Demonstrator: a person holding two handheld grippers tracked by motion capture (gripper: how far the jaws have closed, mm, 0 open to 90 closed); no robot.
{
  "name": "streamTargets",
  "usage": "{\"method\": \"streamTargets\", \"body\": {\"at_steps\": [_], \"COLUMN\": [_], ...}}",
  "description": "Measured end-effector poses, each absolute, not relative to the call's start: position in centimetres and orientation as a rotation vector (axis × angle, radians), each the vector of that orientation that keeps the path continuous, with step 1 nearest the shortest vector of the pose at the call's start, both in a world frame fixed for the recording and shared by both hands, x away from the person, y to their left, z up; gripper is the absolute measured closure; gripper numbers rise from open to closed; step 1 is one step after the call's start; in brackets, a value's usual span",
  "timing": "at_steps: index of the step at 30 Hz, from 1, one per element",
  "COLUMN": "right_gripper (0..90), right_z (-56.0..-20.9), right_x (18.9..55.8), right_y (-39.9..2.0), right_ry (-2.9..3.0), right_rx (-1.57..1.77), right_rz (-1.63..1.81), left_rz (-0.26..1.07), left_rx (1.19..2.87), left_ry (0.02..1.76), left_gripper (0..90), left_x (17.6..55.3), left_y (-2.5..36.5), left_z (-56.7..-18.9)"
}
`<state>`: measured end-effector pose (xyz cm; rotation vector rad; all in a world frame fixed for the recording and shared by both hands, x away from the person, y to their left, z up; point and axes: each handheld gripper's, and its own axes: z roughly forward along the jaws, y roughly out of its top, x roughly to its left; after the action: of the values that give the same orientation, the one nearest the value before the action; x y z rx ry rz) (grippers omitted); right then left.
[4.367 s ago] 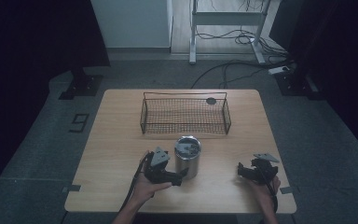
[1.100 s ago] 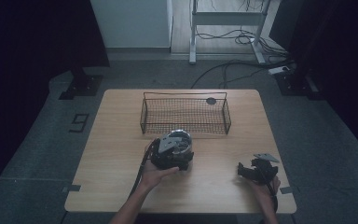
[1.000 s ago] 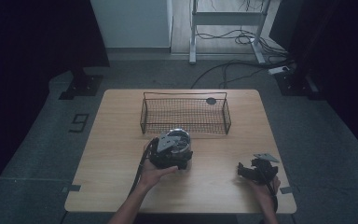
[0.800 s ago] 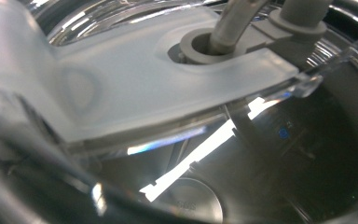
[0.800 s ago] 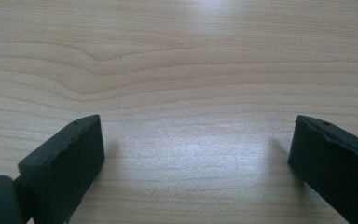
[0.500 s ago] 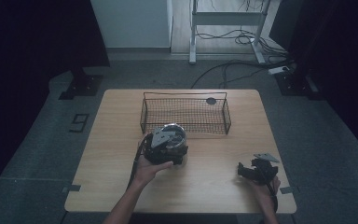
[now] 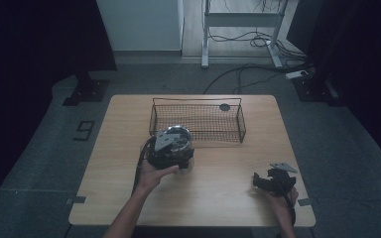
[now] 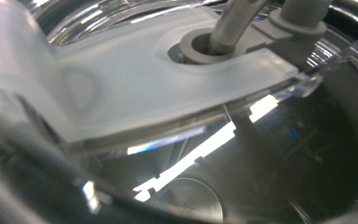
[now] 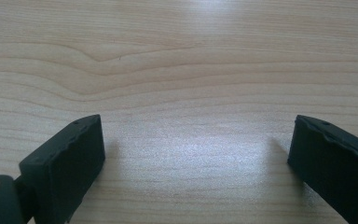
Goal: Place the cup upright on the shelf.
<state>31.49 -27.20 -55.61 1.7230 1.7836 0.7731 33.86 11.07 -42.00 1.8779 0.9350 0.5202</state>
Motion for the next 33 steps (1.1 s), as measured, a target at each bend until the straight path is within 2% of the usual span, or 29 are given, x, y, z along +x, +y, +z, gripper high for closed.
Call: {"method": "streamTargets", "body": {"at_steps": [33], "right_gripper": [3.8], "right_z": [-55.6], "right_x": [31.5], "right_y": [-27.3], "right_ry": [1.787], "right_rx": [1.722], "right_rz": [0.772], "left_rz": [0.580], "left_rx": [1.844], "left_ry": [0.981], "left_gripper": [4.3], "left_x": [37.0], "left_y": [12.4], "left_z": [-39.5]}}
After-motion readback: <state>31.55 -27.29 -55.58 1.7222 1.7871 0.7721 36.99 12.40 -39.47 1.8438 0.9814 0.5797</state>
